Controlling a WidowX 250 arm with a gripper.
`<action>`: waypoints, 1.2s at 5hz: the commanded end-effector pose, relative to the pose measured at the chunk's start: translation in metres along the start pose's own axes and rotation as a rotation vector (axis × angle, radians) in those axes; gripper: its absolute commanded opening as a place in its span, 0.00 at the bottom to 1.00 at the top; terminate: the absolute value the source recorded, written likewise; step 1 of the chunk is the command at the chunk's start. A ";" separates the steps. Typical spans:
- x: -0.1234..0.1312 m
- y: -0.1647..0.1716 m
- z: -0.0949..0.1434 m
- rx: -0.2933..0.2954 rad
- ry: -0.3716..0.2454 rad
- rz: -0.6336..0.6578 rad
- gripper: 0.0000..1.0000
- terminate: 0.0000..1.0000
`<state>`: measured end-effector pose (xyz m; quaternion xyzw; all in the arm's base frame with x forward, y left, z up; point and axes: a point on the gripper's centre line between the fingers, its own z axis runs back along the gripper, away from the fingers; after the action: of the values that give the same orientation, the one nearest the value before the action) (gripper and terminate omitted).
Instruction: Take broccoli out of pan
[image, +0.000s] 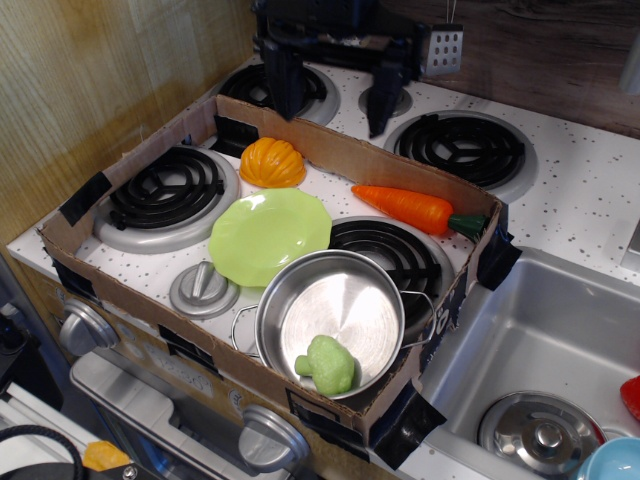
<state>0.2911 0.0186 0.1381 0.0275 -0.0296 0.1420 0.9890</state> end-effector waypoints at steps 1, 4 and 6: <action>-0.033 -0.016 -0.004 -0.019 -0.014 0.251 1.00 0.00; -0.064 -0.027 -0.049 -0.101 -0.046 0.406 1.00 0.00; -0.074 -0.033 -0.072 -0.163 -0.086 0.437 1.00 0.00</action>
<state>0.2233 -0.0245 0.0515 -0.0479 -0.0756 0.3485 0.9330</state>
